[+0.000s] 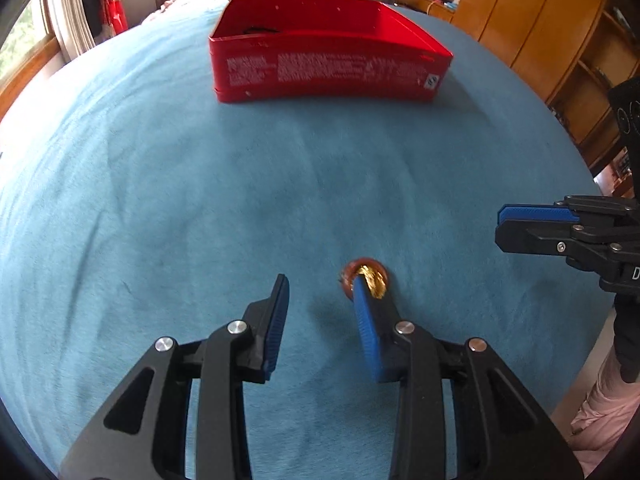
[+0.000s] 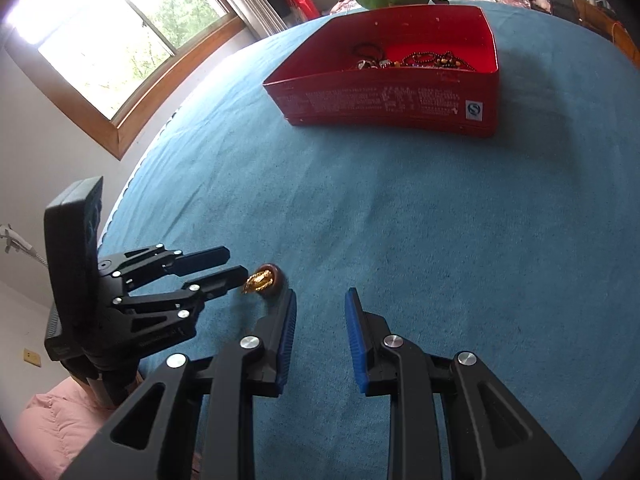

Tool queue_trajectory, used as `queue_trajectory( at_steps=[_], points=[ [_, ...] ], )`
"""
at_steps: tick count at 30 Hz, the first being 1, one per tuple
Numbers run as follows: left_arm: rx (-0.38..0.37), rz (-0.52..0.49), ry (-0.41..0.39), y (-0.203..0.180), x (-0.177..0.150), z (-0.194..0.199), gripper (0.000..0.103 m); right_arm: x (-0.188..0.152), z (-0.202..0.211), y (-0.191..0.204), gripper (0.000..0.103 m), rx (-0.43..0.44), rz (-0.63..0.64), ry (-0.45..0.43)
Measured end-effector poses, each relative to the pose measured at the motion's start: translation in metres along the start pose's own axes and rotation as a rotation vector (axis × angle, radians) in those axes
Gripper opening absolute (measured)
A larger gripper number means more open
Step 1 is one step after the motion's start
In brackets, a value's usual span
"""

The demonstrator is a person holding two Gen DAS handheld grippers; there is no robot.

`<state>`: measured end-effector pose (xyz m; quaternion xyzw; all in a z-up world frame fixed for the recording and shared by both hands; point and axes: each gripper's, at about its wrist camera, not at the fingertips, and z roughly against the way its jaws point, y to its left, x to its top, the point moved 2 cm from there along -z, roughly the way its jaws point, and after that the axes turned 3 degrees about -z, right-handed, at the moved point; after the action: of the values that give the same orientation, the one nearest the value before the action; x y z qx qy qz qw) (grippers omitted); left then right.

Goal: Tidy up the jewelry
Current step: 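Grasp the amber pendant with the right gripper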

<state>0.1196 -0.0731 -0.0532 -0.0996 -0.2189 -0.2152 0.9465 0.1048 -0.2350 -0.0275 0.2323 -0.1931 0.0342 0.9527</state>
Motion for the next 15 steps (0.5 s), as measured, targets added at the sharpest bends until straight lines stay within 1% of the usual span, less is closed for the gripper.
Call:
queue_trajectory(
  at_steps=[3,5,7,11,15],
  points=[
    [-0.01,0.031,-0.002,0.007,-0.004,0.003,0.032,-0.001,-0.006,0.001,0.027,0.013,0.011,0.016],
    [0.008,0.048,-0.018,0.013,-0.006,0.008,0.032,-0.002,-0.012,0.009,0.027,0.037,0.02,0.031],
    [0.045,0.075,-0.021,0.024,-0.005,0.01,0.032,0.001,-0.018,0.017,0.027,0.052,0.035,0.041],
    [0.06,0.111,-0.029,0.039,-0.007,0.013,0.032,0.004,-0.033,0.031,0.027,0.091,0.041,0.08],
    [0.063,0.136,-0.029,0.055,-0.006,0.015,0.032,0.005,-0.049,0.041,0.027,0.107,0.034,0.112]
  ],
)
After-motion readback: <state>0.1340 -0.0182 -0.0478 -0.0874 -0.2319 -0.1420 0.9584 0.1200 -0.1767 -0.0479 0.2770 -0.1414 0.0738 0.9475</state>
